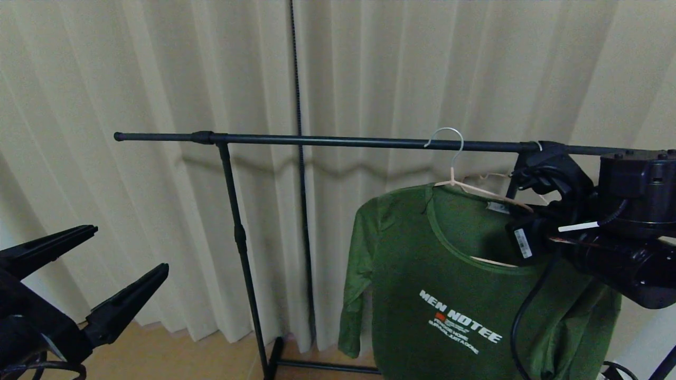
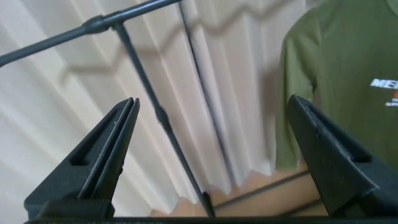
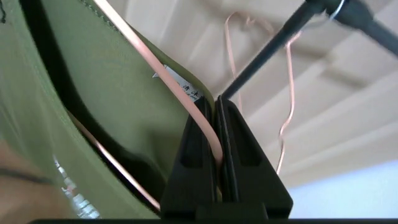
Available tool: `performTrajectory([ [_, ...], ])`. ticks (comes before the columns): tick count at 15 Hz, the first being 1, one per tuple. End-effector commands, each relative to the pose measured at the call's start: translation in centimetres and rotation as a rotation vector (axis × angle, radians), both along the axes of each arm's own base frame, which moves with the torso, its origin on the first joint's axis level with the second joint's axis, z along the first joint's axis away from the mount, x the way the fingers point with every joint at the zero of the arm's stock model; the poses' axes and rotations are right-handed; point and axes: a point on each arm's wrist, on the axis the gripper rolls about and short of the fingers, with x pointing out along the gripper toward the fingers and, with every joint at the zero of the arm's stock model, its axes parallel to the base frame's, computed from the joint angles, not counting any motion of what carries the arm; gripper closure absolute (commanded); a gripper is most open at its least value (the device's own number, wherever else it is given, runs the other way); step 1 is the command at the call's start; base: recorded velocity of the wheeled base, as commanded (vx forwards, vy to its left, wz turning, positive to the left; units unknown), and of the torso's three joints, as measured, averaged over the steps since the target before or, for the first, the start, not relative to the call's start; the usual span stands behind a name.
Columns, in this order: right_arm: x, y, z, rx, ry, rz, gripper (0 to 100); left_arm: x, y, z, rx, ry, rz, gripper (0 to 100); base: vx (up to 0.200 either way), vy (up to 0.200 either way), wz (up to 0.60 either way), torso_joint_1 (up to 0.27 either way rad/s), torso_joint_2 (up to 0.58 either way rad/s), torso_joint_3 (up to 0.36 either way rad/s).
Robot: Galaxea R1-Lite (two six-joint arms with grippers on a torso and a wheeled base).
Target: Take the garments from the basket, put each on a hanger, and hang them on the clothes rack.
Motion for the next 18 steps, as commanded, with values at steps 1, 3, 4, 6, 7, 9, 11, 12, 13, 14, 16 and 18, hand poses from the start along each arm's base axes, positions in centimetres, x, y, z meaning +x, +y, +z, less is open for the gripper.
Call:
performTrajectory([
  [1, 0.2, -0.2, 0.0, 0.001, 0.0, -0.009, 100, 0.0, 0.0, 0.0, 0.001, 0.001, -0.001, 0, 0.2, 0.0, 0.0, 0.002, 0.01, 0.002],
  [3, 0.6, -0.2, -0.2, 0.005, 0.006, -0.021, 100, 0.0, 0.0, 0.0, 0.001, 0.001, -0.001, 0, 0.2, 0.0, 0.0, 0.007, 0.01, -0.002],
  [4, 0.7, -0.3, -0.3, 0.008, 0.009, -0.025, 100, 0.0, 0.0, 0.0, 0.001, 0.001, -0.001, 0, 0.2, 0.0, 0.0, -0.002, 0.0, 0.002],
  [6, 1.5, -0.2, -0.7, 0.009, 0.022, -0.037, 100, 0.0, 0.0, -0.1, 0.006, 0.001, -0.001, 0, 0.2, 0.0, 0.0, 0.002, 0.0, 0.0],
  [7, 1.7, -0.2, -0.8, 0.009, 0.025, -0.039, 100, -0.1, 0.0, -0.3, 0.01, 0.005, 0.0, 0, 0.2, 0.0, 0.0, 0.007, -0.01, 0.007],
  [9, 2.6, 0.2, -1.4, 0.017, 0.042, -0.047, 100, -0.7, 0.2, -0.5, 0.011, -0.008, 0.0, 0, 0.0, 0.0, 0.0, 0.0, 0.0, 0.0],
  [11, 3.2, 0.5, -1.7, 0.014, 0.049, -0.047, 100, -1.1, 0.3, -0.3, 0.005, -0.027, 0.0, 0, 0.0, 0.0, 0.0, 0.0, 0.0, 0.0],
  [12, 3.5, 0.6, -1.9, 0.012, 0.056, -0.048, 100, -1.4, 0.4, -0.6, 0.013, -0.026, 0.0, 0, 0.0, 0.0, 0.0, 0.0, 0.0, 0.0],
  [13, 4.0, 0.8, -2.1, 0.01, 0.06, -0.049, 100, -1.5, 0.5, -0.9, 0.05, -0.031, -0.001, 0, 0.0, 0.0, 0.0, 0.0, 0.0, 0.0],
  [14, 4.5, 1.0, -2.3, 0.007, 0.066, -0.051, 100, -1.7, 0.5, -0.9, 0.077, -0.047, -0.001, 0, 0.0, 0.0, 0.0, 0.0, 0.0, 0.0],
  [16, 5.6, 1.4, -2.8, -0.003, 0.073, -0.062, 100, -2.0, 0.6, -0.8, 0.087, -0.068, -0.001, 0, 0.0, 0.0, 0.0, 0.0, 0.0, 0.0],
  [18, 6.8, 1.6, -3.4, -0.008, 0.085, -0.073, 100, -2.1, 0.6, -1.0, 0.09, -0.059, -0.004, 0, 0.0, 0.0, 0.0, 0.0, 0.0, 0.0],
])
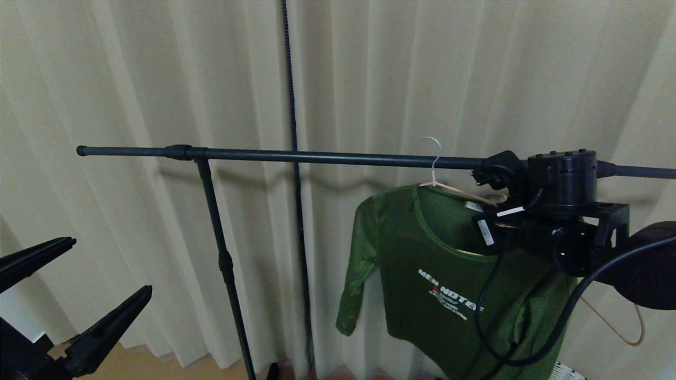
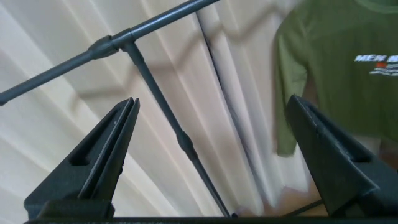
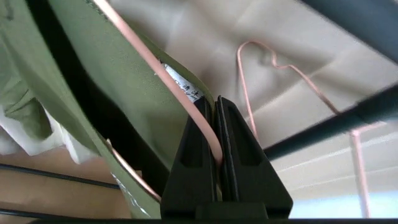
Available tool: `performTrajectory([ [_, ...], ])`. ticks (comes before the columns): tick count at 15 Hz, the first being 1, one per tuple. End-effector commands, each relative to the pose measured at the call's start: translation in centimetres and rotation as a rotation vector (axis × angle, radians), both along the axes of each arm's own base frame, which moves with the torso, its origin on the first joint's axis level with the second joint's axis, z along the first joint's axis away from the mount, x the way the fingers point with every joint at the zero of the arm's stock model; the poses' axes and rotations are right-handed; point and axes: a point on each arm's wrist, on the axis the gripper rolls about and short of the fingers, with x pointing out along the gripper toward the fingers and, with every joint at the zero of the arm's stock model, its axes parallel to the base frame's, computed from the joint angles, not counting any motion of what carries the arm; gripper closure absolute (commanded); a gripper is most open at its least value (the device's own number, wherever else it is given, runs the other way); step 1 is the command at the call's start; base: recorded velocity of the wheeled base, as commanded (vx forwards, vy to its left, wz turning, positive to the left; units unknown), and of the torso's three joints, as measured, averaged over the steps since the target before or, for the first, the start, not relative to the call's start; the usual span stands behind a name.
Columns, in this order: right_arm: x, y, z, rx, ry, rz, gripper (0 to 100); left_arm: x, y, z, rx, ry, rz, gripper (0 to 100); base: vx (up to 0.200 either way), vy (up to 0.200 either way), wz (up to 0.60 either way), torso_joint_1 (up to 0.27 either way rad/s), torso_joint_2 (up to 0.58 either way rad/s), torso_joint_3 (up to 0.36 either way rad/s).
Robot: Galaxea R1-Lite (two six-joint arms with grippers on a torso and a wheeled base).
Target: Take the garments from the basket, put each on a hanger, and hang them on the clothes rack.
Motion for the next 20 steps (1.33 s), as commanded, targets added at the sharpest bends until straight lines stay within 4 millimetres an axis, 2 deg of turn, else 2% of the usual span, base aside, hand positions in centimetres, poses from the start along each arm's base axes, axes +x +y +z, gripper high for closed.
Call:
performTrajectory([
  [1, 1.2, 0.4, -1.2, -0.013, 0.029, -0.006, 100, -0.2, 0.1, -0.2, 0.001, 0.001, 0.0, 0, 0.0, 0.0, 0.0, 0.0, 0.0, 0.0],
  [13, 0.9, 3.0, -2.1, -0.028, 0.053, 0.072, 100, -0.4, 0.1, -0.3, 0.0, -0.002, 0.002, 0, 0.0, 0.0, 0.0, 0.0, 0.0, 0.0],
  [14, 0.9, 3.0, -2.1, -0.027, 0.052, 0.074, 0, -0.4, 0.1, -0.3, 0.0, -0.001, 0.003, 0, 0.0, 0.0, 0.0, 0.0, 0.0, 0.0],
  [16, 0.7, 3.0, -2.2, -0.015, 0.049, 0.081, 0, -0.4, 0.2, -0.3, -0.001, 0.0, 0.017, 0, 0.0, 0.0, 0.0, 0.0, 0.0, 0.0],
  [20, -0.1, 4.0, -2.8, 0.192, 0.059, 0.212, 0, -0.3, 0.2, -0.2, -0.001, -0.002, 0.025, 0, 0.0, 0.0, 0.0, 0.0, 0.0, 0.0],
])
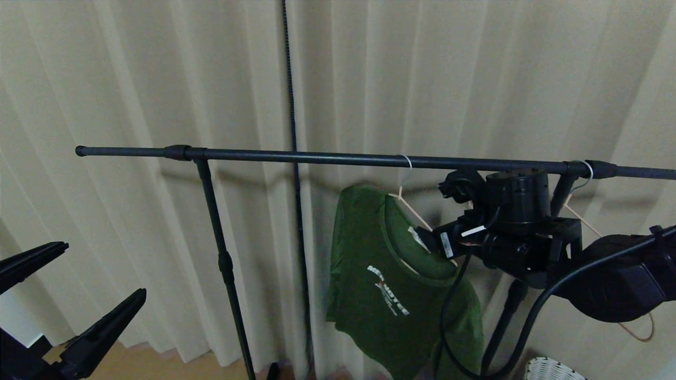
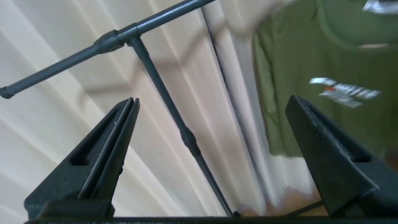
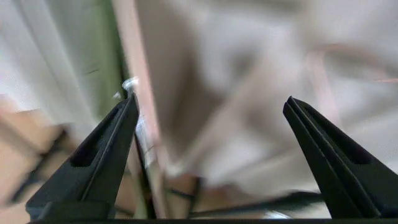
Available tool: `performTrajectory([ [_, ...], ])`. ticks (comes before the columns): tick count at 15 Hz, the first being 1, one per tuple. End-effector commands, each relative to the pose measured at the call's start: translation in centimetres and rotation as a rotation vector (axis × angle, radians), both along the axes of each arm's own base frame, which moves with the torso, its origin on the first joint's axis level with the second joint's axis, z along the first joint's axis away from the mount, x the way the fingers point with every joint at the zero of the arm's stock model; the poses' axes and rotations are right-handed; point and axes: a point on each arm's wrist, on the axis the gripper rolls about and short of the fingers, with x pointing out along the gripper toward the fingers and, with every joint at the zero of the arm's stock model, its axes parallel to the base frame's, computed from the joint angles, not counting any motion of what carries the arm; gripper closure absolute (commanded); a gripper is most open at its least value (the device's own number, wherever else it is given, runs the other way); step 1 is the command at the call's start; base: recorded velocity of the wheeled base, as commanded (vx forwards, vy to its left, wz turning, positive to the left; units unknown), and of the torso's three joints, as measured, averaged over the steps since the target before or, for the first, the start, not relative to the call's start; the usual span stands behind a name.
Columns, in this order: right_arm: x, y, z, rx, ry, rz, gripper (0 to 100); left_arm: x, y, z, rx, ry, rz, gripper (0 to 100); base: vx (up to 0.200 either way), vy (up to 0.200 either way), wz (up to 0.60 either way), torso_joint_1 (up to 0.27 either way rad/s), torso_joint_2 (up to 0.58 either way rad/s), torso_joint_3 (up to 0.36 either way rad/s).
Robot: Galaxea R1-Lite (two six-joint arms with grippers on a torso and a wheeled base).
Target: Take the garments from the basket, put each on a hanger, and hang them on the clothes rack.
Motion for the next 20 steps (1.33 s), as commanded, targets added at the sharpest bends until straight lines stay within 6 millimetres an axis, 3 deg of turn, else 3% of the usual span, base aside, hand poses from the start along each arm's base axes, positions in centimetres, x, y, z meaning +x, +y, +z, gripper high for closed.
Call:
performTrajectory([
  [1, -0.4, 0.1, -0.3, 0.011, 0.016, 0.02, 0, 0.1, 0.0, 0.0, 0.001, 0.001, 0.002, 0, 0.0, 0.0, 0.0, 0.0, 0.0, 0.0],
  [7, -2.5, -0.9, -0.6, 0.125, -0.11, 0.104, 0, 0.0, 0.1, -0.4, -0.028, 0.024, 0.046, 0, 0.0, 0.0, 0.0, 0.0, 0.0, 0.0],
  [9, -5.7, -3.2, -0.1, 0.175, -0.223, 0.075, 0, -0.6, 0.8, -1.3, -0.075, 0.043, 0.111, 0, 0.0, 0.0, 0.0, 0.0, 0.0, 0.0],
  [13, -11.2, -10.4, 0.9, 0.13, -0.282, -0.117, 0, -2.5, 2.8, -4.1, -0.089, 0.063, 0.354, 0, 0.0, 0.0, 0.0, 0.0, 0.0, 0.0],
  [14, -11.9, -11.4, 1.1, 0.12, -0.284, -0.155, 0, -2.8, 2.9, -4.5, -0.109, 0.063, 0.38, 0, 0.0, 0.0, 0.0, 0.0, 0.0, 0.0],
  [15, -14.0, -13.1, 1.4, 0.096, -0.277, -0.225, 0, -3.6, 3.0, -5.0, -0.162, 0.046, 0.406, 0, 0.0, 0.0, 0.0, 0.0, 0.0, 0.0],
  [16, -14.5, -13.4, 1.4, 0.091, -0.27, -0.242, 0, -3.7, 3.0, -4.9, -0.176, 0.037, 0.406, 0, 0.0, 0.0, 0.0, 0.0, 0.0, 0.0],
  [17, -17.2, -14.6, 1.2, 0.072, -0.222, -0.306, 0, -4.6, 3.0, -5.1, -0.232, 0.015, 0.402, 0, 0.0, 0.0, 0.0, 0.0, 0.0, 0.0],
  [18, -18.2, -14.8, 1.2, 0.068, -0.214, -0.32, 0, -5.0, 2.9, -5.3, -0.246, 0.02, 0.403, 0, 0.0, 0.0, 0.0, 0.0, 0.0, 0.0],
  [19, -21.2, -15.3, 1.0, 0.061, -0.195, -0.347, 0, -6.5, 2.8, -6.0, -0.259, 0.001, 0.397, 0, 0.0, 0.0, 0.0, 0.0, 0.0, 0.0],
  [20, -22.0, -15.4, 0.8, 0.06, -0.193, -0.356, 0, -6.9, 2.8, -6.2, -0.26, -0.002, 0.397, 0, 0.0, 0.0, 0.0, 0.0, 0.0, 0.0],
])
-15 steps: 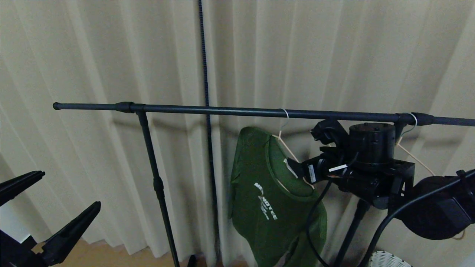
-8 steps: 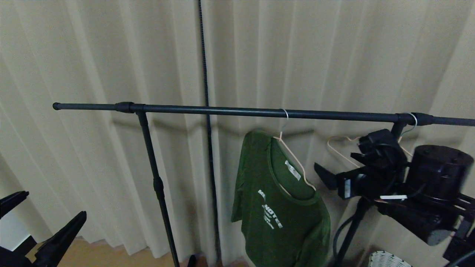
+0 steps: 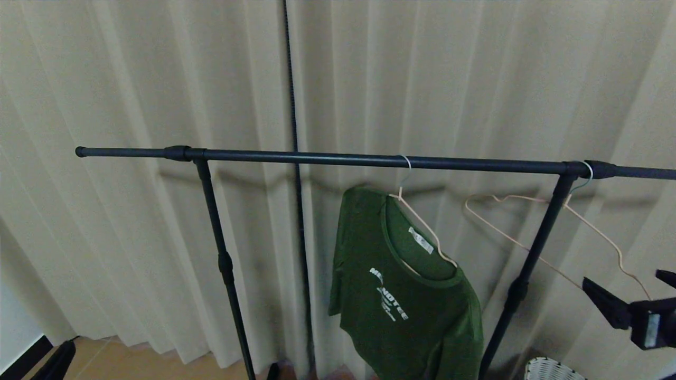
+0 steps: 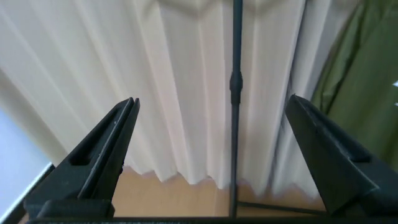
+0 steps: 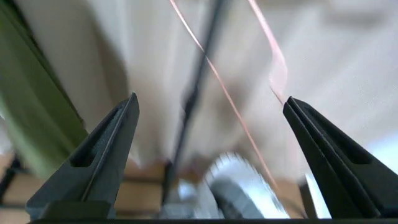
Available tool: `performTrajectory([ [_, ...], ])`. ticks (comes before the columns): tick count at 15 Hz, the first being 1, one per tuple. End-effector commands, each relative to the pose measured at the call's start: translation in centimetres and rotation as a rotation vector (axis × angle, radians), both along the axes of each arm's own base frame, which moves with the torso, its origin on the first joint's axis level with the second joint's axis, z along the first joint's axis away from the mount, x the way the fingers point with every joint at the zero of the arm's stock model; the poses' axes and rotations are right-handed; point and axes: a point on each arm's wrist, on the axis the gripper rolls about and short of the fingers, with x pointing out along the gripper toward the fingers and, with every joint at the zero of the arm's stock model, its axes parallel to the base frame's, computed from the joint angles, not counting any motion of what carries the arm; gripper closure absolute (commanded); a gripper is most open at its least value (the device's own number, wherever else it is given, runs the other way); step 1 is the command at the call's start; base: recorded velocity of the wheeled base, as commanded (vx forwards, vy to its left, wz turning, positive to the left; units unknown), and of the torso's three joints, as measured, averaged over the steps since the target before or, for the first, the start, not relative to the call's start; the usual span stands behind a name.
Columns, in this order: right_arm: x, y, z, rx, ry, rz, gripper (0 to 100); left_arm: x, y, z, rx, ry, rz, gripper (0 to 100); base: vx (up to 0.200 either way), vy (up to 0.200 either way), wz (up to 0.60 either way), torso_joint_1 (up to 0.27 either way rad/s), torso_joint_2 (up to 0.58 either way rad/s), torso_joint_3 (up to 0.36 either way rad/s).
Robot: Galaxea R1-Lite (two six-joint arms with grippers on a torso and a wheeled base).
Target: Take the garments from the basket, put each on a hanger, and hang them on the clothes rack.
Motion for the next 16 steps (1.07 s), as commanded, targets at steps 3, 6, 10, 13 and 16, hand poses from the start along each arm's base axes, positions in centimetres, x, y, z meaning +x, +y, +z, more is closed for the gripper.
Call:
performTrajectory([
  [3, -11.2, -1.5, -1.9, 0.0, -0.048, -0.185, 0, -4.3, -0.2, -2.5, -0.011, -0.103, -0.007, 0, 0.0, 0.0, 0.0, 0.0, 0.0, 0.0],
  [6, -14.4, -1.2, -4.4, 0.016, -0.111, -0.164, 0, -5.6, -0.4, -4.1, -0.009, -0.121, -0.064, 0, 0.0, 0.0, 0.0, 0.0, 0.0, 0.0],
  [10, -15.6, -1.2, -6.3, 0.046, -0.229, -0.029, 0, -5.6, -0.8, -4.1, -0.011, -0.124, -0.22, 0, 0.0, 0.0, 0.0, 0.0, 0.0, 0.0],
  [13, -15.6, -1.2, -6.3, 0.059, -0.229, -0.027, 0, -5.7, -1.0, -4.1, -0.015, -0.123, -0.311, 0, 0.0, 0.0, 0.0, 0.0, 0.0, 0.0],
  [16, -15.4, -1.0, -6.5, 0.142, -0.235, 0.043, 0, -5.6, -0.9, -4.1, -0.017, -0.106, -0.367, 0, 0.0, 0.0, 0.0, 0.0, 0.0, 0.0],
])
